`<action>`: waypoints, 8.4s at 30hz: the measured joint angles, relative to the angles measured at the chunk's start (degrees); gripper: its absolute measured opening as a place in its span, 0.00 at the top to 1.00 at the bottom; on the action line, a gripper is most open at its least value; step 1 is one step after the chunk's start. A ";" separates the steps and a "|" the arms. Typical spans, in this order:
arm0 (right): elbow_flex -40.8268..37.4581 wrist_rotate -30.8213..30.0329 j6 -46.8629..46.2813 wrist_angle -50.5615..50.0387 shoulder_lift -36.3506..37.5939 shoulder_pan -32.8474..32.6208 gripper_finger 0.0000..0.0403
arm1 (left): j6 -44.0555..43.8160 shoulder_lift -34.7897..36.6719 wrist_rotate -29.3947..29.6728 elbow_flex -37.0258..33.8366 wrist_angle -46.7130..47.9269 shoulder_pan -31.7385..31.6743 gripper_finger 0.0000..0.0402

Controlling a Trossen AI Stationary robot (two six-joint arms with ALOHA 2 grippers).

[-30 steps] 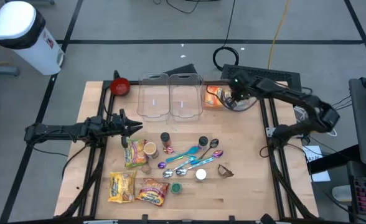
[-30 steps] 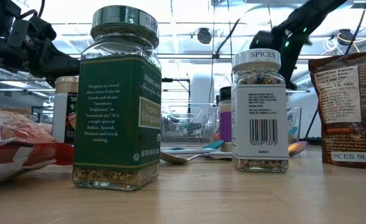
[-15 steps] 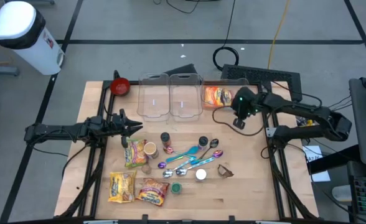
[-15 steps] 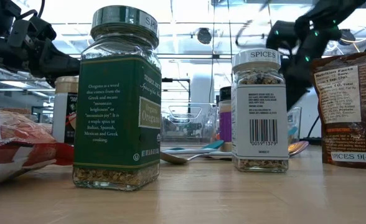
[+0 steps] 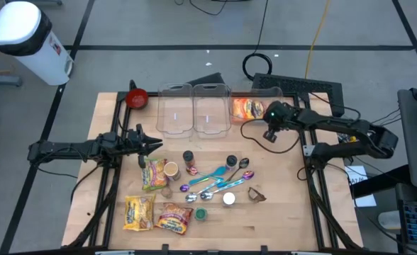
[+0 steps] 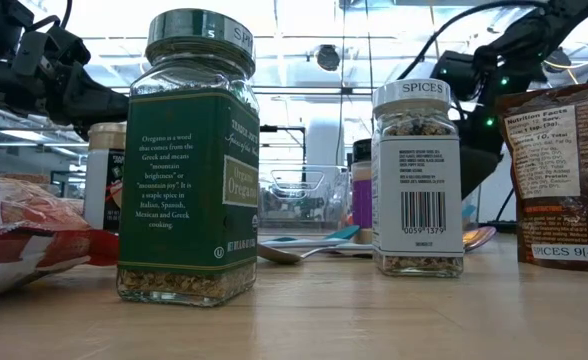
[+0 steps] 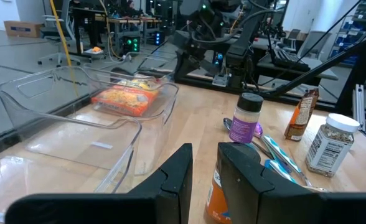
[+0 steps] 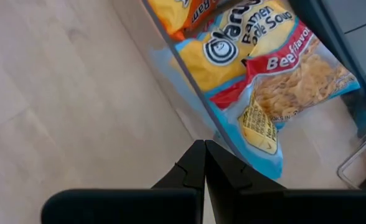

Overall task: Pick & Place Food Item
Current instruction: Adjust the right transparent bin on the table, then put the green noodle pack into the right transparent bin

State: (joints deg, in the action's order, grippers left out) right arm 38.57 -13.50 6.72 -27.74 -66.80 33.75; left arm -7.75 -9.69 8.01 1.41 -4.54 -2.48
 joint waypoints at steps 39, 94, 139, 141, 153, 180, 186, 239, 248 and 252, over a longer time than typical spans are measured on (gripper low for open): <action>-0.02 4.61 -6.12 3.72 8.44 -17.64 1.00 | 0.00 0.02 -0.04 0.02 0.02 0.00 0.80; -35.19 30.03 -1.44 71.18 25.24 -21.53 1.00 | -6.03 -0.16 -1.77 0.02 -11.80 0.00 0.80; -35.34 30.17 -3.04 68.10 25.06 -18.68 1.00 | -27.64 -43.64 -12.98 23.43 54.01 3.39 0.54; -35.34 30.16 -3.04 68.03 25.06 -18.68 1.00 | -28.59 -43.57 -13.03 23.43 54.01 3.37 0.62; -35.34 30.16 -3.04 67.77 25.06 -18.68 1.00 | -34.85 -43.57 -16.68 23.72 54.54 3.39 0.98; -35.35 30.16 -3.06 67.76 25.05 -18.69 1.00 | -36.01 -44.86 10.74 71.22 91.38 3.37 1.00; -35.34 30.14 -4.62 67.77 25.06 -18.70 1.00 | -26.07 -48.87 21.71 80.10 85.65 3.37 1.00; -7.01 10.86 -19.54 80.24 1.17 -13.66 0.46 | 33.12 -86.38 23.75 82.44 2.93 -5.81 0.99; -5.51 15.21 -20.38 82.81 -2.13 -12.55 0.53 | 33.09 -86.38 23.06 82.44 2.99 -5.81 0.98; -5.51 15.13 -18.88 82.94 -2.30 -12.56 0.66 | 33.04 -86.38 23.02 82.44 3.06 -5.81 0.99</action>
State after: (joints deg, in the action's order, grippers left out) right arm 33.06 1.63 -12.16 55.20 -69.10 21.19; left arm 25.29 -96.07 31.03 83.85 -1.48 -8.29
